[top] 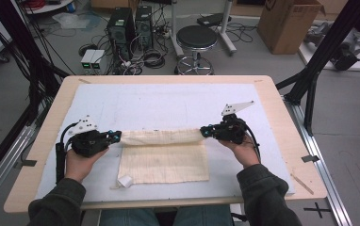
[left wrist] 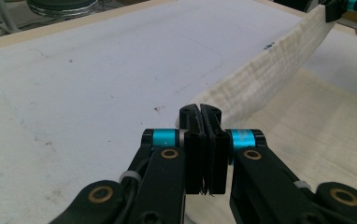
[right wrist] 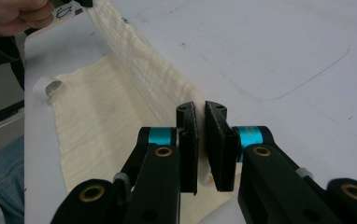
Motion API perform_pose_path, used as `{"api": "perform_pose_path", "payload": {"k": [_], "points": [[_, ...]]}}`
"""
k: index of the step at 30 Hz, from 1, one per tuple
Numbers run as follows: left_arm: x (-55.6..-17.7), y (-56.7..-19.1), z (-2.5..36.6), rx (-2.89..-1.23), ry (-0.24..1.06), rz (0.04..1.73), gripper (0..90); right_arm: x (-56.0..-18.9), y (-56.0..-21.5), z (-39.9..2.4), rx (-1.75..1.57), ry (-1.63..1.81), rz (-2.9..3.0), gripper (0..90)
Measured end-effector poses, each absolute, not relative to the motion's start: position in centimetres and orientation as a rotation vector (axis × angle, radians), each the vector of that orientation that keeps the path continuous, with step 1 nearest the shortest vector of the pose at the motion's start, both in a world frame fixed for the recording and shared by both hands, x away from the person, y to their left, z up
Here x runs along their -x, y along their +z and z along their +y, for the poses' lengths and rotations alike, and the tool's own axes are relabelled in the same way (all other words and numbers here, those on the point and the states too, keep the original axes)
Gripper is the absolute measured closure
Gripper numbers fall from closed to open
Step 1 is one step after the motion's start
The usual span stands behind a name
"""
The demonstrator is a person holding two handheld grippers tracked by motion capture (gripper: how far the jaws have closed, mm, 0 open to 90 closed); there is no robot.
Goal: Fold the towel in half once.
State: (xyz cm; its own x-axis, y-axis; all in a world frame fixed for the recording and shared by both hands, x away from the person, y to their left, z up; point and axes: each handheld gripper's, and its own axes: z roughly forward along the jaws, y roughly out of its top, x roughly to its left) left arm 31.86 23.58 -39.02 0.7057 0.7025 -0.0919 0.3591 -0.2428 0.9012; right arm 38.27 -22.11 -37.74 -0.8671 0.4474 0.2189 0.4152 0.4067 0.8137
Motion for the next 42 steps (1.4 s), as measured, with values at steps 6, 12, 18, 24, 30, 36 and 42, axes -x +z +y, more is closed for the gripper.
{"api": "perform_pose_path", "payload": {"k": [6,12,18,24,30,36,42], "points": [[-31.1,-39.4,23.7,-1.863,0.397,0.822,87.9,-37.6,-38.2,-22.1,-0.785,1.492,2.617,83.6],[-30.3,-39.8,23.6,-1.887,0.391,0.805,87.9,-36.8,-38.5,-22.2,-0.773,1.485,2.63,83.6],[-29.7,-39.9,23.4,-1.898,0.386,0.786,87.8,-36.2,-39.0,-22.3,-0.774,1.474,2.64,83.5],[-29.1,-40.7,23.4,-1.903,0.369,0.79,87.8,-35.5,-39.5,-22.6,-0.778,1.471,2.648,83.5],[-28.5,-41.0,23.5,-1.91,0.365,0.777,87.8,-34.9,-39.8,-22.4,-0.763,1.468,2.659,83.4],[-28.1,-41.5,23.6,-1.925,0.359,0.772,87.8,-34.5,-40.3,-22.1,-0.741,1.453,2.671,83.4],[-27.5,-41.7,23.7,-1.924,0.356,0.761,87.7,-34.1,-40.6,-22.2,-0.755,1.452,2.683,83.4]]}}
